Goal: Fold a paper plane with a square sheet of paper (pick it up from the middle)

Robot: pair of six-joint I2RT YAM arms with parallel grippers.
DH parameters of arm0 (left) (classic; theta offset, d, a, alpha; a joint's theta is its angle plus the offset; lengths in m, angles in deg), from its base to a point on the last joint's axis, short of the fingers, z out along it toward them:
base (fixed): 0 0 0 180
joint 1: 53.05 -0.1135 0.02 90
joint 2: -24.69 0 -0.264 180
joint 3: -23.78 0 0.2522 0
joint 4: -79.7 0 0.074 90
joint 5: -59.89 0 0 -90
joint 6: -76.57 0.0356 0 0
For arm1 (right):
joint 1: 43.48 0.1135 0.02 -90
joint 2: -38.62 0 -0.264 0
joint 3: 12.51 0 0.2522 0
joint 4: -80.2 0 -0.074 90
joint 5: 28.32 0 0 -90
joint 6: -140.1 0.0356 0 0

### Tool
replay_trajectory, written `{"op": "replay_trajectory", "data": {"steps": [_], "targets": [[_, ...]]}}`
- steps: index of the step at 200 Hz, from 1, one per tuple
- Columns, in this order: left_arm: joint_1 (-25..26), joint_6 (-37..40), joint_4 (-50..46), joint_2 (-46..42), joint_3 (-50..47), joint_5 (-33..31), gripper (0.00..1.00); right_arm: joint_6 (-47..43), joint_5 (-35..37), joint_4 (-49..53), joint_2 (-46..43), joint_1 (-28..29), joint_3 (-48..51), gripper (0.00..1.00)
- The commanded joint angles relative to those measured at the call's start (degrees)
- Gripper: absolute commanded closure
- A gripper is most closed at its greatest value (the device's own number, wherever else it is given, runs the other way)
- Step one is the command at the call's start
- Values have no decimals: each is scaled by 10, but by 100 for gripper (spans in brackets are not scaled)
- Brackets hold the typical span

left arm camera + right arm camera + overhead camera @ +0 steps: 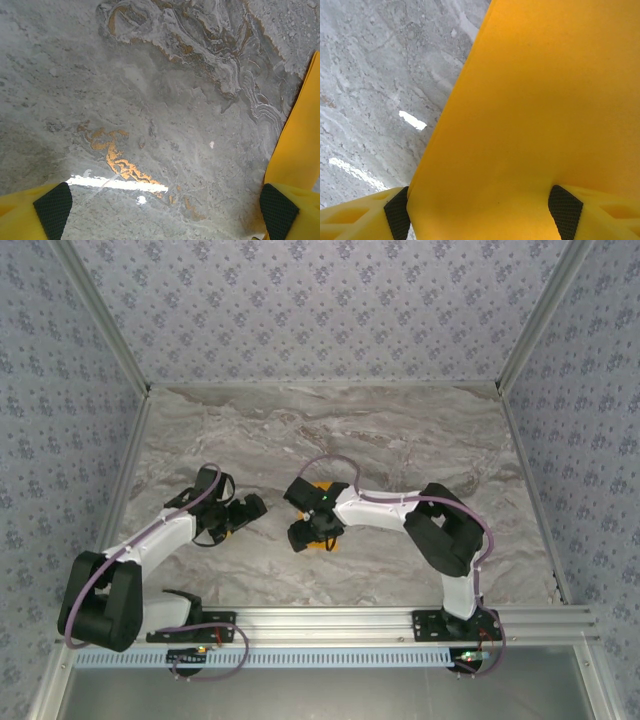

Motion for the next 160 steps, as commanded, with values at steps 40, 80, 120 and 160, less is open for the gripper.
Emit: {"op": "replay_trajectory", "data": {"steps": [40,80,120,160], "targets": [[-2,-1,-1,3,8,16,1,-13,-52,-13,18,-19,53,20],[-2,-1,0,4,8,19,1,-10,-58,-19,17,-28,62,20],[-2,0,2,5,7,21,1,-10,-70,-26,18,-34,67,19],[-2,1,3,6,6,23,1,-7,-75,-31,20,-38,72,18]]}}
